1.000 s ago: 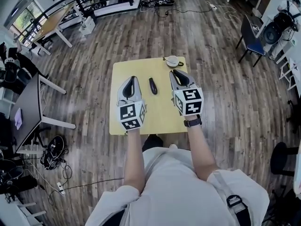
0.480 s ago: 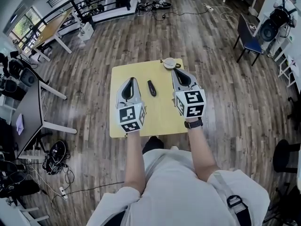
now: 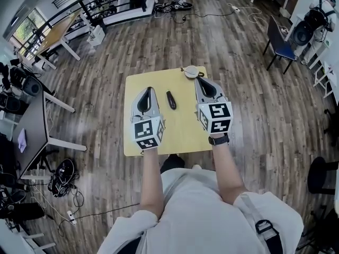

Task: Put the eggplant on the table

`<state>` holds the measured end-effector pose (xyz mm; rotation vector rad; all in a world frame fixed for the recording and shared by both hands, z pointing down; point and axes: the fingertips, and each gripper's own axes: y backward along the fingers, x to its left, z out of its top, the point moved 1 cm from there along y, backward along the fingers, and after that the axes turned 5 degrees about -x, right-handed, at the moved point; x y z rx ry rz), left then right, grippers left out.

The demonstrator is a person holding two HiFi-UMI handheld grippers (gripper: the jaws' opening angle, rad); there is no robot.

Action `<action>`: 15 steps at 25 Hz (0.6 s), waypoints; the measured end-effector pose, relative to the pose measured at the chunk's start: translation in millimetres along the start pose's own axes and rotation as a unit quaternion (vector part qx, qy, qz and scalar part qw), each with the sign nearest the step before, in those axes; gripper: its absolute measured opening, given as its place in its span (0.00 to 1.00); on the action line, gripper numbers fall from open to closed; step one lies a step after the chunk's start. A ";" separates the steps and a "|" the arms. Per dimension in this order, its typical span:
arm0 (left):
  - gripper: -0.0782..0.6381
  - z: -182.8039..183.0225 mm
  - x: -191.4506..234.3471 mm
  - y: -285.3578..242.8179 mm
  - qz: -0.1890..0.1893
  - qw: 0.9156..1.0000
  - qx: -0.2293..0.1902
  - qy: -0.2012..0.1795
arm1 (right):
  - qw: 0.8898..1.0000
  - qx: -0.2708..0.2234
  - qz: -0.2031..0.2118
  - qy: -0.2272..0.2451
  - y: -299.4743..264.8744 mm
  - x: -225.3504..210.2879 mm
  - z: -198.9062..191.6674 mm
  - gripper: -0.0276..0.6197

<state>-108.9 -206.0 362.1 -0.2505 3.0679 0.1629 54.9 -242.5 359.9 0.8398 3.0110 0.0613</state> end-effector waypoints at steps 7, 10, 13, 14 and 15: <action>0.12 -13.8 20.6 -8.5 0.004 1.000 0.013 0.011 | 1.000 0.018 0.001 -0.003 -19.0 6.7 -14.0 0.06; 0.12 -25.3 22.0 -18.9 -0.003 1.000 0.023 0.014 | 0.999 0.031 -0.004 -0.005 -30.1 3.4 -27.0 0.06; 0.12 -40.4 33.4 -36.6 -0.010 0.999 0.036 0.016 | 0.999 0.046 -0.004 -0.013 -53.9 4.6 -43.8 0.06; 0.12 -45.7 38.9 -42.6 -0.011 0.999 0.040 0.017 | 0.999 0.052 -0.004 -0.015 -62.8 5.9 -49.9 0.06; 0.12 -51.0 44.5 -48.5 -0.012 0.999 0.044 0.019 | 0.998 0.058 -0.003 -0.017 -71.8 7.4 -56.2 0.06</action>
